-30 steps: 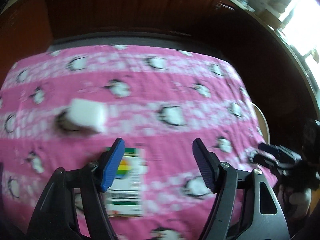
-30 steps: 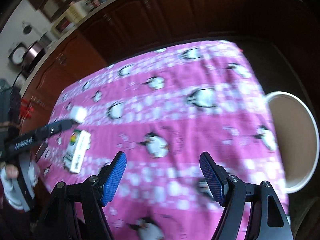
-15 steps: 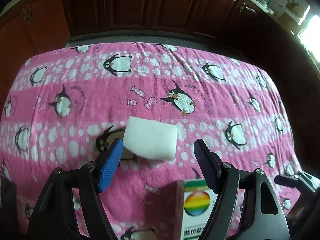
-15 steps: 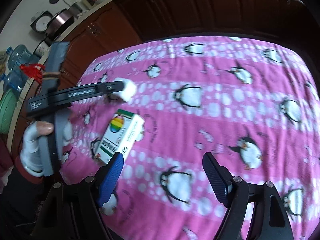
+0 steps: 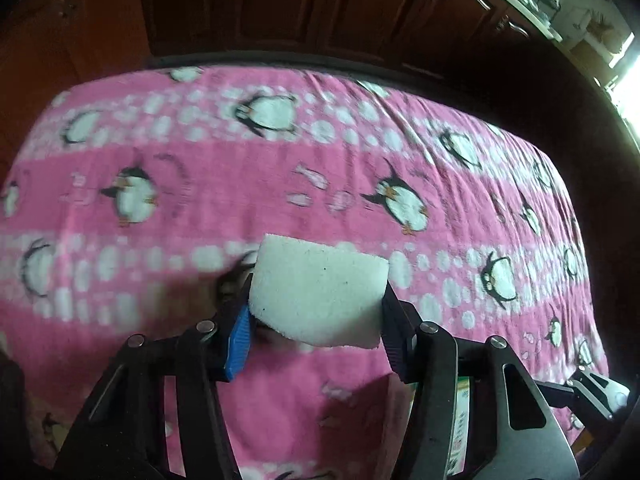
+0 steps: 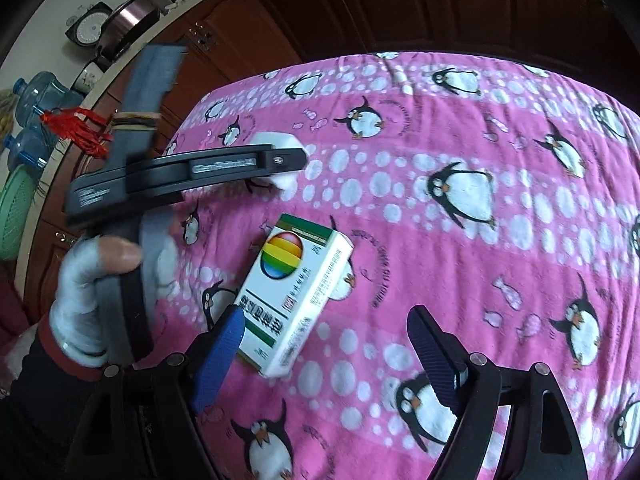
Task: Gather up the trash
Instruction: 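Grasp the small white sponge with the left gripper while the right gripper grasps the rainbow-logo box, then carry the small sponge and rainbow-logo box over the white bucket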
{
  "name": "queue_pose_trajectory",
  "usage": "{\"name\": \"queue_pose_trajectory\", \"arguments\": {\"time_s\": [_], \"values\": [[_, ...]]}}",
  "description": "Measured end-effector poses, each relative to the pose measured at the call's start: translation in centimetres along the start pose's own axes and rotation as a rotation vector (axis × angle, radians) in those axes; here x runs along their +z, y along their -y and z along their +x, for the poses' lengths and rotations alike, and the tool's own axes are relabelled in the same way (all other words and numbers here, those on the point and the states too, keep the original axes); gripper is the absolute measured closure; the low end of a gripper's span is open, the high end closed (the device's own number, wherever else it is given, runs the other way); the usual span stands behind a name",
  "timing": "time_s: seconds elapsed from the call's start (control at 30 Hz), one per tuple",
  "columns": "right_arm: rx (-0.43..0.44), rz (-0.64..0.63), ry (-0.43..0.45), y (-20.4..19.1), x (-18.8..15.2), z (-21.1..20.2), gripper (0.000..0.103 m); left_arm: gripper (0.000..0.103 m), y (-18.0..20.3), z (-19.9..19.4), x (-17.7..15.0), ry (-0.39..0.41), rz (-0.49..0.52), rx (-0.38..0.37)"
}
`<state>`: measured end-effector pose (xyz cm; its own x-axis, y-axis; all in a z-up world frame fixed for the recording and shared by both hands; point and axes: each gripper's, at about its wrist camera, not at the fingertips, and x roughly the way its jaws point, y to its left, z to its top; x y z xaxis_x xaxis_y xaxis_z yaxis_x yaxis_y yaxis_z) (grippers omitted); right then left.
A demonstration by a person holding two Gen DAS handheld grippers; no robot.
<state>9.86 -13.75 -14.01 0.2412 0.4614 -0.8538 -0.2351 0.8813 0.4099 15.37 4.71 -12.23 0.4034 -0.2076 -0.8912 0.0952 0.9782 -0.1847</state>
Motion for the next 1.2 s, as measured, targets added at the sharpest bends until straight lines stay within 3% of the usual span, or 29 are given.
{"name": "queue_pose_trajectory", "arguments": {"time_s": [0.1,0.3,0.33,0.37,0.53,0.87,1.2], "values": [[0.002,-0.001,0.003,-1.3,0.8,1.0,0.022,0.050,-1.2,-1.8,-0.5,0.026,-0.028,0.007],[-0.088,-0.025,-0.039,-4.2,1.5,4.7,0.022,0.050,-3.2,-3.9,-2.2,0.051,-0.046,0.053],[-0.102,-0.024,-0.050,-4.2,1.3,5.3,0.024,0.050,-3.6,-4.1,-2.4,0.051,-0.052,0.054],[-0.107,-0.021,-0.057,-4.0,1.1,5.6,0.032,0.050,-3.8,-4.3,-2.6,0.051,-0.059,0.056],[-0.092,-0.062,-0.017,-3.1,0.3,3.9,0.042,0.050,-3.4,-4.9,-3.7,0.046,-0.055,0.051],[-0.116,-0.047,0.071,2.1,-1.4,-3.3,0.048,0.050,3.0,-5.2,-5.0,0.026,0.041,-0.033],[-0.153,0.061,0.158,9.0,-4.4,-9.4,0.051,0.050,11.6,-4.8,-5.1,0.000,0.181,-0.091]]}}
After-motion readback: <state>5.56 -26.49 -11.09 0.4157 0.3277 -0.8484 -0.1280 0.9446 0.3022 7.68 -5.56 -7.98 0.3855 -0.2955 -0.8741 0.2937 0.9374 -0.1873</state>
